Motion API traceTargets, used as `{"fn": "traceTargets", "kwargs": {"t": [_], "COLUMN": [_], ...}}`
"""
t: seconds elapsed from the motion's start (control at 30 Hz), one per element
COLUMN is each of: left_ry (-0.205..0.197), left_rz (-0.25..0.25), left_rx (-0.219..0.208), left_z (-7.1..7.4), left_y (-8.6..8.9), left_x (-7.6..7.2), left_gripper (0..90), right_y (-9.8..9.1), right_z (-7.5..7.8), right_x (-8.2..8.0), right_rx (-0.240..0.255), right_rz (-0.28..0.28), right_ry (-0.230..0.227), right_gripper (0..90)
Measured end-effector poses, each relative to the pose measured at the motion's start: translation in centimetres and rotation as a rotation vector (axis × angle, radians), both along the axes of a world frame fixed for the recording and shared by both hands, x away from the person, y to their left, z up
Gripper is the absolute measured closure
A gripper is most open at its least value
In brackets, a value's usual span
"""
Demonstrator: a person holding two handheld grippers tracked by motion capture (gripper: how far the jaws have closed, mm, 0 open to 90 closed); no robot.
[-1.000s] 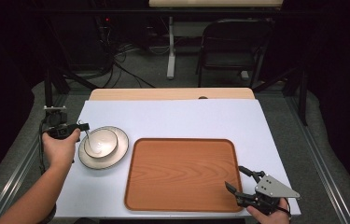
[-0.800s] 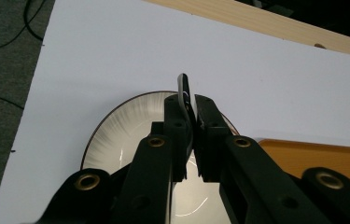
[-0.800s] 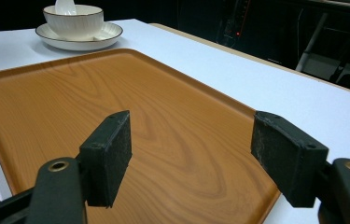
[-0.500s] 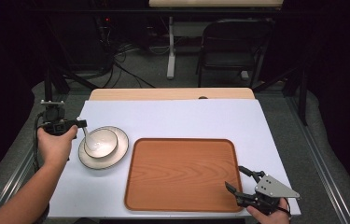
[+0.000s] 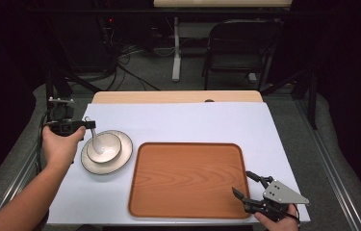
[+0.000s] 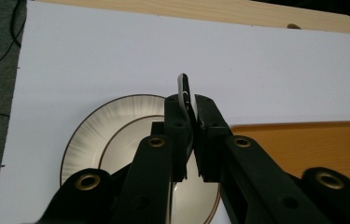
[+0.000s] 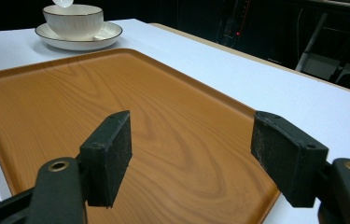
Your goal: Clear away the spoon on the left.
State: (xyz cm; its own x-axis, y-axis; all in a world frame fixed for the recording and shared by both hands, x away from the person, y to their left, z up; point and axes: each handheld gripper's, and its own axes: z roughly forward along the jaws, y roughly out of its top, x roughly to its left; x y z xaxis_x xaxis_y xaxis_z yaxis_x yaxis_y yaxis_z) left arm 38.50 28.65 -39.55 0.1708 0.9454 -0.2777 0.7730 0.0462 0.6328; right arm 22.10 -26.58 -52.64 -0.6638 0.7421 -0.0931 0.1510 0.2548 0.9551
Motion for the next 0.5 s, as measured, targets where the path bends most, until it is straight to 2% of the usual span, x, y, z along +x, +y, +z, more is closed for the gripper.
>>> {"fn": "traceTargets", "kwargs": {"t": [0.23,0.5], "left_ry": [0.002,0.004], "left_rz": [-0.049,-0.131], "left_rx": [0.014,0.014], "left_z": [0.6,1.0], "left_y": [-1.4,-3.7], "left_x": [-0.3,-0.8], "left_gripper": [84.9,84.9], "right_y": [0.0,0.0], "right_z": [0.0,0.0], "right_x": [0.0,0.0], "right_rx": [-0.003,-0.003], "right_rz": [0.000,0.001], "right_ry": [0.000,0.000], "right_gripper": [28.8,28.8]}}
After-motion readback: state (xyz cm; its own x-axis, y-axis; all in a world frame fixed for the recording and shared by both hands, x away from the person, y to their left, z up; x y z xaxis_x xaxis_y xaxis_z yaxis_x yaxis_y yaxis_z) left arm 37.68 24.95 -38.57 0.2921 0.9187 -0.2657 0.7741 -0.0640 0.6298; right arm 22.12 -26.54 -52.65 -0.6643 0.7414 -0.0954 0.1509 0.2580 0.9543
